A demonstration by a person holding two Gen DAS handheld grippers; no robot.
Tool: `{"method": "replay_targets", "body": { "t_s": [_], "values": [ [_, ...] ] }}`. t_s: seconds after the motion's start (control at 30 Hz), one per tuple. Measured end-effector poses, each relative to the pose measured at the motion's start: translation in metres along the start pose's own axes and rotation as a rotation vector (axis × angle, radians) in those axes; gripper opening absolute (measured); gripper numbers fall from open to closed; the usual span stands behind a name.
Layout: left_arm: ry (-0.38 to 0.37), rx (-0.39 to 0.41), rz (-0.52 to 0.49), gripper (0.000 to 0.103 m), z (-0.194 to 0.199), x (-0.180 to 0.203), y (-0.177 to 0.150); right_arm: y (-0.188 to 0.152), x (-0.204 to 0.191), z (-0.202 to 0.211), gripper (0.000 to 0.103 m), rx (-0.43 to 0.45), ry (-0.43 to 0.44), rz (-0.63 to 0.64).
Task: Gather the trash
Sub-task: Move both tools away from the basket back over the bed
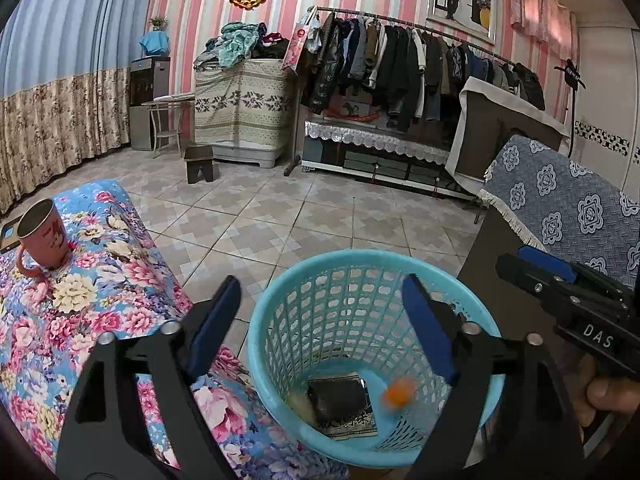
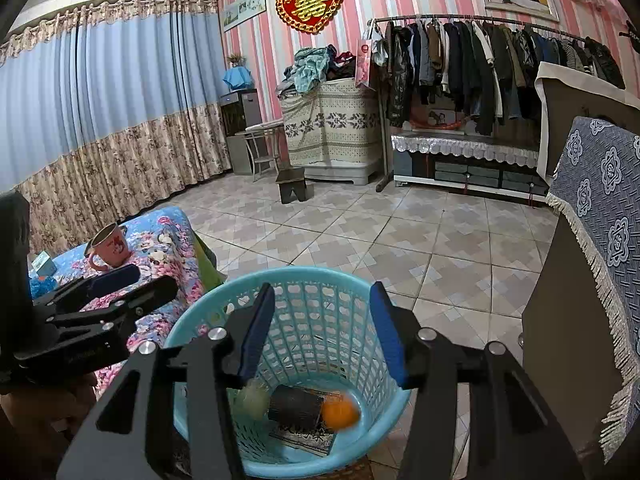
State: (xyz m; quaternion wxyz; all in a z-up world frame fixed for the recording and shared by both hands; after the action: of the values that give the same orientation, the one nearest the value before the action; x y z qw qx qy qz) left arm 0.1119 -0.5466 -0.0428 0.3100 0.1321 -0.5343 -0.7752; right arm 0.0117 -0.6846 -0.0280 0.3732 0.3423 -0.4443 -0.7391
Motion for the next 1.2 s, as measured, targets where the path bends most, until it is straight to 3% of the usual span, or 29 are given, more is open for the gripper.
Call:
{"method": "replay_targets", "body": {
  "t_s": [0.2,0.33,1.07,1.2],
  "values": [
    [0.002,0.003,0.005,0.082,0.003,-0.002,0.000,0.005,0.003,0.006,0.049,0.007,-0.010,-0.001],
    [0.005,0.016,0.009,0.091,0.007,-0.003,0.001,0.010,0.002,0.008,0.050,0.015,-0.012,0.002],
    [0.014,0.030,0.061,0.091,0.025,-0.023,0.002,0.022,-0.032,0.020,0.051,0.036,0.005,0.042],
    [0.003,0.056,0.083,0.091,0.035,-0.027,0.014,0.022,-0.032,0.024,0.058,0.042,-0.035,0.054]
  ]
}}
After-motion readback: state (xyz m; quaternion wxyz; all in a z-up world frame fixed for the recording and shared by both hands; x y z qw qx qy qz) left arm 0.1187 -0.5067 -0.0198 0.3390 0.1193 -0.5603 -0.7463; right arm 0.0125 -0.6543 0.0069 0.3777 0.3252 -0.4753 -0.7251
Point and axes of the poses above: each gripper's, at about its wrist camera, not at the fingertips, and z roughly against the way its jaws point, x to its right, y to its top, the point moved 10 cm from there along -z, roughly the way its jaws point, and after that the axes turned 6 degrees about x, right-handed, at the moved point
